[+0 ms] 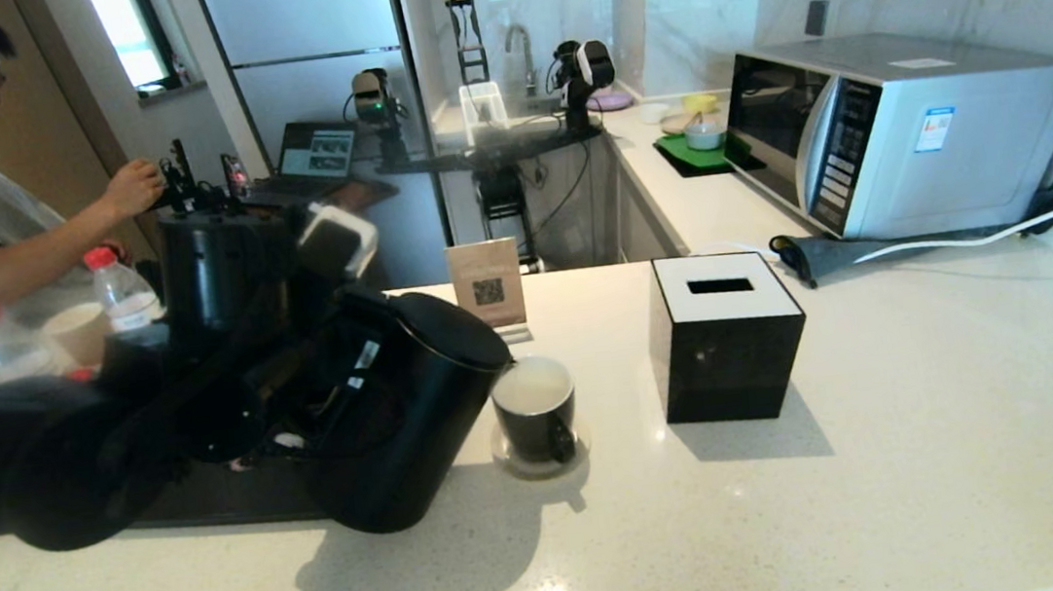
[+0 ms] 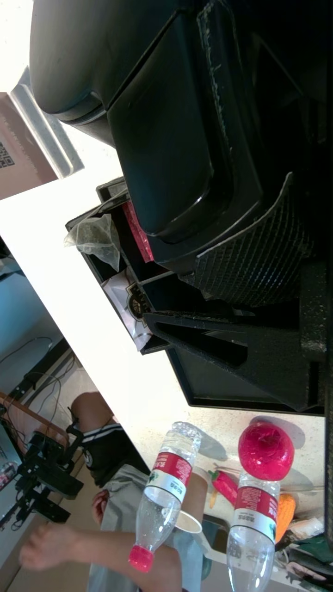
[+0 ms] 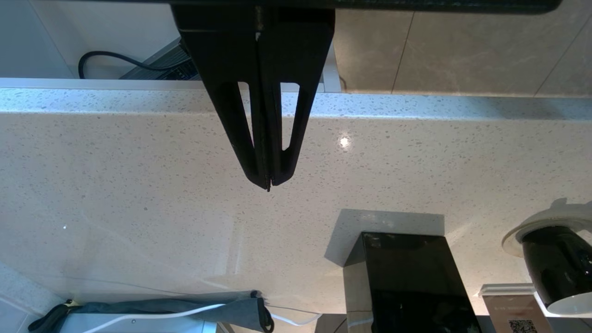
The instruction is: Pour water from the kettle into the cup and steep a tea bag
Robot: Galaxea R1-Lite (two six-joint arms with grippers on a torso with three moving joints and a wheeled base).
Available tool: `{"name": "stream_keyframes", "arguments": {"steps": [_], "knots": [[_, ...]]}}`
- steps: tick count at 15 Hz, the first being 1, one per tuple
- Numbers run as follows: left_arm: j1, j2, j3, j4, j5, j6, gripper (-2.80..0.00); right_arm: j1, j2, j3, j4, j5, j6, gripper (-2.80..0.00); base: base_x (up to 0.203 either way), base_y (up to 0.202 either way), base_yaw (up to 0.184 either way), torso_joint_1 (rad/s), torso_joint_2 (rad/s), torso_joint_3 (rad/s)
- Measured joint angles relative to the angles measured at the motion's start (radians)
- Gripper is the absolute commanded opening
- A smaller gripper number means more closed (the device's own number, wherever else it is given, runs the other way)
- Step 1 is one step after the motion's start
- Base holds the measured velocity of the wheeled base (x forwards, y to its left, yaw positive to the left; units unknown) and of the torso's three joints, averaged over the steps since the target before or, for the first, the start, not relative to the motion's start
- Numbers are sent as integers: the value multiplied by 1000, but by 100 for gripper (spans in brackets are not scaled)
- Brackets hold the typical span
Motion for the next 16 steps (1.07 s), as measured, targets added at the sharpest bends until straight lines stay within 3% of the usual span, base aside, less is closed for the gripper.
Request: {"name": "stream_keyframes", "arguments": {"steps": [16], "knots": [[0,-16,-27,44,0,35,-280,0,0,0,0,0,0,-280,0,0,0,0,0,0]]}}
